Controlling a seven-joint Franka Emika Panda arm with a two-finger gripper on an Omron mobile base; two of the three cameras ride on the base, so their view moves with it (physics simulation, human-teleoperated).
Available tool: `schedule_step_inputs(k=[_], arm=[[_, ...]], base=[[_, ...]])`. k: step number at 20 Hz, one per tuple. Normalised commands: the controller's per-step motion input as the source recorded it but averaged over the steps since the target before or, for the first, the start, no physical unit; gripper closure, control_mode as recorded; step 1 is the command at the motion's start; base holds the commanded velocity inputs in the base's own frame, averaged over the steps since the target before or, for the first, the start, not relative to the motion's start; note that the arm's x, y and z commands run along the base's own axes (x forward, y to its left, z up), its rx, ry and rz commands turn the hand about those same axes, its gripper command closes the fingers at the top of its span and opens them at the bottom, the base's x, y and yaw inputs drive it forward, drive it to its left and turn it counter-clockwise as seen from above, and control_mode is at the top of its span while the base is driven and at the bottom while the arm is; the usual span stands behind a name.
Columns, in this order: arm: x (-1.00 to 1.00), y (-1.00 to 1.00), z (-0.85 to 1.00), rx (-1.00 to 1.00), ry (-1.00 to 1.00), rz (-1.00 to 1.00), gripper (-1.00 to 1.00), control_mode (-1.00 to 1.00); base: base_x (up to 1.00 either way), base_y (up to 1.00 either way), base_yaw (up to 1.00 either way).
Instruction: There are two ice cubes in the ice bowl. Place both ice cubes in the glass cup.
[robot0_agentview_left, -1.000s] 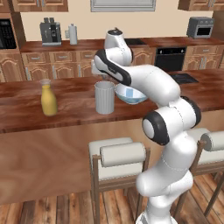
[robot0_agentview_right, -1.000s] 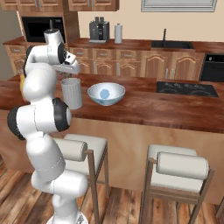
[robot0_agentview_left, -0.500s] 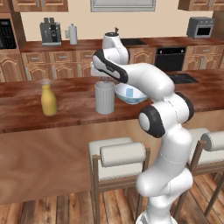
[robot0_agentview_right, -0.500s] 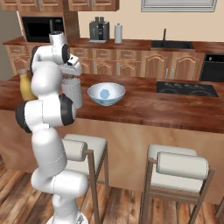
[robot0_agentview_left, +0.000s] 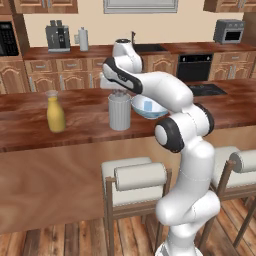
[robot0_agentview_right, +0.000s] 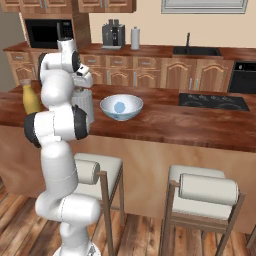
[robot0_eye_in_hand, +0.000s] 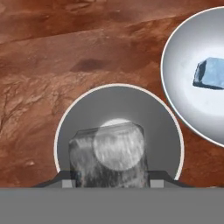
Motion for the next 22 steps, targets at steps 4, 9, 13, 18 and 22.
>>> schedule_step_inputs(k=[4, 9, 13, 18, 22], arm=[[0.00, 0.01, -0.23, 0.00, 0.03, 0.00, 1.00, -1.00], [0.02, 0.00, -0.13, 0.00, 0.01, 0.00, 1.00, -1.00], [0.14, 0.00, -0.02, 0.00, 0.00, 0.00, 1.00, -1.00], [0.11, 0.00, 0.00, 0.00, 0.02, 0.00, 1.00, -1.00], [0.09, 0.00, 0.00, 0.00, 0.00, 0.00, 1.00, -1.00]], base=[[0.00, 0.00, 0.00], [0.00, 0.00, 0.00], [0.00, 0.00, 0.00], [0.00, 0.00, 0.00], [0.00, 0.00, 0.00]])
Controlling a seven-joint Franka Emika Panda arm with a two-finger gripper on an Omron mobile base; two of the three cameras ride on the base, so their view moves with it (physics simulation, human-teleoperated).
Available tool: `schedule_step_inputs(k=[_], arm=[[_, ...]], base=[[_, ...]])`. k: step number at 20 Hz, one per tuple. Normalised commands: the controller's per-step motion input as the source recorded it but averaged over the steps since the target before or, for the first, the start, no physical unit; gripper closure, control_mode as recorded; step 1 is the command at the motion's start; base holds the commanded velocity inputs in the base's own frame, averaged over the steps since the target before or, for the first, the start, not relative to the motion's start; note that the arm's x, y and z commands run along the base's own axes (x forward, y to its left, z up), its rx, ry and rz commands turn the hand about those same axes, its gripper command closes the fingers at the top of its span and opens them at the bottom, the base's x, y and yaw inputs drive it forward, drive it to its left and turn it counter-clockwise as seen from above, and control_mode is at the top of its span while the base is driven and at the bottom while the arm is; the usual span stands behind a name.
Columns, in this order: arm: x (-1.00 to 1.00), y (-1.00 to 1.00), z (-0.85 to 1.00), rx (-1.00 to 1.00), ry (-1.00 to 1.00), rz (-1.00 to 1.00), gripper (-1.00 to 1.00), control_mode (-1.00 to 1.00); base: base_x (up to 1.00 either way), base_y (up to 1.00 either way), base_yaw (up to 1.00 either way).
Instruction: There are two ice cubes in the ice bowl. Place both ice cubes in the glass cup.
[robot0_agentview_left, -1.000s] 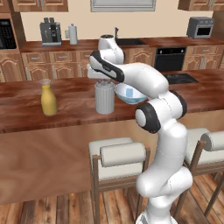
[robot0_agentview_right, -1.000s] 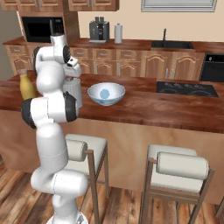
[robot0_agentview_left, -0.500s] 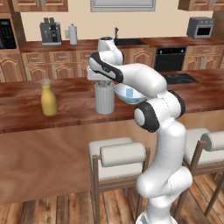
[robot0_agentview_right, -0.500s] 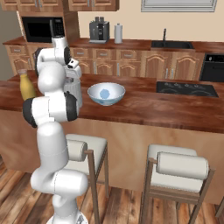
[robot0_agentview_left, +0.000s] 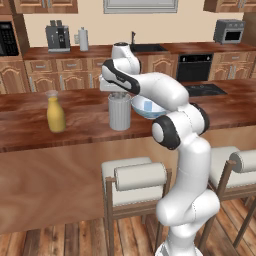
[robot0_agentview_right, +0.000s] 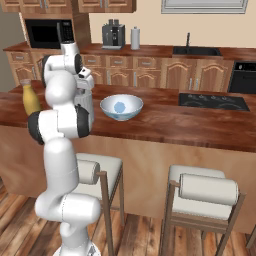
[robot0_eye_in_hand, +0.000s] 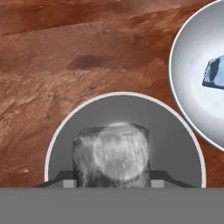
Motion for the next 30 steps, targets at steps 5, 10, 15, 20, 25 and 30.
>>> schedule_step_inputs(k=[5, 10, 15, 20, 25, 30], arm=[[0.03, 0.00, -0.03, 0.00, 0.00, 0.00, -1.00, -1.00], [0.00, 0.00, 0.02, 0.00, 0.00, 0.00, -1.00, -1.00], [0.00, -0.08, 0.33, 0.04, -0.01, 0.00, -1.00, -1.00], [-0.63, -0.65, 0.11, 0.02, -0.04, 0.00, -1.00, -1.00], [-0.88, -0.98, 0.00, 0.00, -0.03, 0.00, -1.00, -1.00], [-0.80, -0.99, 0.00, 0.00, -0.05, 0.00, -1.00, -1.00]], base=[[0.00, 0.00, 0.00], [0.00, 0.00, 0.00], [0.00, 0.00, 0.00], [0.00, 0.00, 0.00], [0.00, 0.00, 0.00], [0.00, 0.00, 0.00]])
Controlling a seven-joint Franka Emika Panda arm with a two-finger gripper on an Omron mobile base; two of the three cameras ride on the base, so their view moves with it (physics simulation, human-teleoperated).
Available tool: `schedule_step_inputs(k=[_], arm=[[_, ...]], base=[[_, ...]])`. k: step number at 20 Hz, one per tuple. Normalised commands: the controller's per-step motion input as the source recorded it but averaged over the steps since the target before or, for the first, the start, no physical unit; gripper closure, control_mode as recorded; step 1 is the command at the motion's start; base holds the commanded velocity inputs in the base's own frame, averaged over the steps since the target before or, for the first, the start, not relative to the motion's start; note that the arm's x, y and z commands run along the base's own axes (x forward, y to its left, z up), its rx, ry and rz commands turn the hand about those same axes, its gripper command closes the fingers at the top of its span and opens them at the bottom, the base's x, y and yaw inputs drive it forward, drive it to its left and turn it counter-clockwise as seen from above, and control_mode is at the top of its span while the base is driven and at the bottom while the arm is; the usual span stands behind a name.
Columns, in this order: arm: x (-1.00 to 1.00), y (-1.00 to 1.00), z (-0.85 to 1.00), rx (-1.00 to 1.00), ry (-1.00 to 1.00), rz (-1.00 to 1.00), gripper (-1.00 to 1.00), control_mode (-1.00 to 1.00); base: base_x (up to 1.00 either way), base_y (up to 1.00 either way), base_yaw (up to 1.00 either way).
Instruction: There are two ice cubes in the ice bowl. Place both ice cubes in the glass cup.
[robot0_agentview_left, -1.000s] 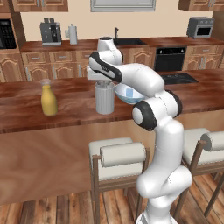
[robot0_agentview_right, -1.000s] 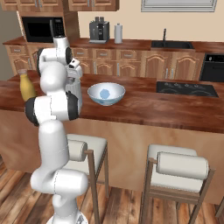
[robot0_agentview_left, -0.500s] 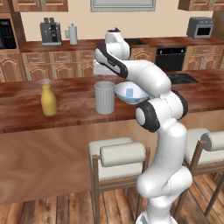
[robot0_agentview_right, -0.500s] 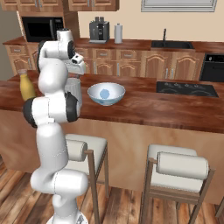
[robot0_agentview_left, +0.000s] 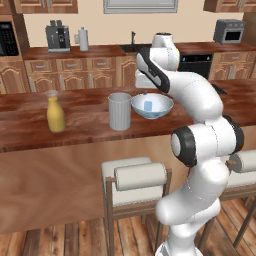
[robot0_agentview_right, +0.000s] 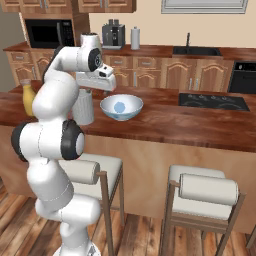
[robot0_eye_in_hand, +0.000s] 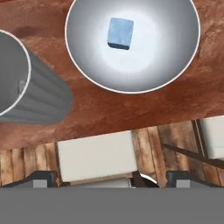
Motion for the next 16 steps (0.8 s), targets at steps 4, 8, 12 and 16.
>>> schedule_step_inputs(k=[4, 8, 12, 16], arm=[[-0.12, -0.64, 0.00, 0.00, -0.10, -0.01, -1.00, -1.00], [0.49, -0.06, 0.00, 0.02, -0.12, 0.00, -1.00, -1.00], [0.58, 0.00, 0.00, 0.00, -0.03, 0.00, -1.00, -1.00], [0.52, -0.01, -0.06, 0.00, 0.00, 0.00, -1.00, -1.00]], base=[[0.00, 0.00, 0.00], [0.00, 0.00, 0.00], [0.00, 0.00, 0.00], [0.00, 0.00, 0.00]])
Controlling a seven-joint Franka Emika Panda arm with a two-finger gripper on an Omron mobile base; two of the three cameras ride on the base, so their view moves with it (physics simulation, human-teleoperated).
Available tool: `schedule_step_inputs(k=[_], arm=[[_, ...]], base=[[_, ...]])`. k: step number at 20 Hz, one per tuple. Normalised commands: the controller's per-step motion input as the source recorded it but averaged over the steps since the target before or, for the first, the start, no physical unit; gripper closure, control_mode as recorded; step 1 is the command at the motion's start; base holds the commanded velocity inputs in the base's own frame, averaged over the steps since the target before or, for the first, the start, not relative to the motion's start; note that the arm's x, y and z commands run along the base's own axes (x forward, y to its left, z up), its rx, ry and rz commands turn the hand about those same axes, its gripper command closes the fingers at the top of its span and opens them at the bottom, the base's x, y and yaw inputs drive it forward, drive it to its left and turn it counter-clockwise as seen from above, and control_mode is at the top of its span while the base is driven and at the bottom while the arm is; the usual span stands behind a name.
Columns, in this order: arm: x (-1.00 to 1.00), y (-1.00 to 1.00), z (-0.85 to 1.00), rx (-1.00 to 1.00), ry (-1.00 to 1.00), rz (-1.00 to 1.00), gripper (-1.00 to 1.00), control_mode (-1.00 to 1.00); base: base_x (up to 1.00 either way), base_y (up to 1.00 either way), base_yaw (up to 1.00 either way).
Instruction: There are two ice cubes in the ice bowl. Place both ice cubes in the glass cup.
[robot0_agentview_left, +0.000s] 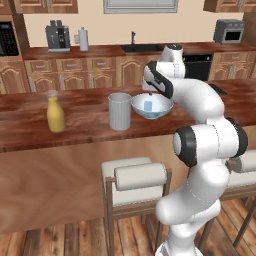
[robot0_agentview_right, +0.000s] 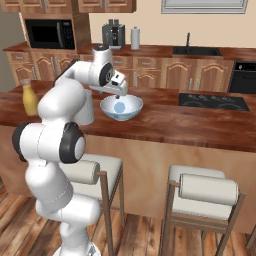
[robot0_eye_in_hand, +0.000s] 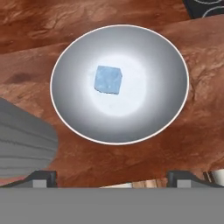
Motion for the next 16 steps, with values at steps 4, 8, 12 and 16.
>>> schedule_step_inputs(k=[4, 8, 12, 16], arm=[[0.30, -0.08, -0.18, 0.00, 0.00, 0.00, -1.00, -1.00], [0.33, -0.02, -0.35, 0.00, 0.00, 0.00, -1.00, -1.00], [0.42, 0.00, -0.42, 0.00, 0.02, 0.00, -1.00, -1.00], [0.45, 0.00, -0.35, 0.00, 0.05, 0.00, -1.00, -1.00]], base=[[0.00, 0.00, 0.00], [0.00, 0.00, 0.00], [0.00, 0.00, 0.00], [0.00, 0.00, 0.00]])
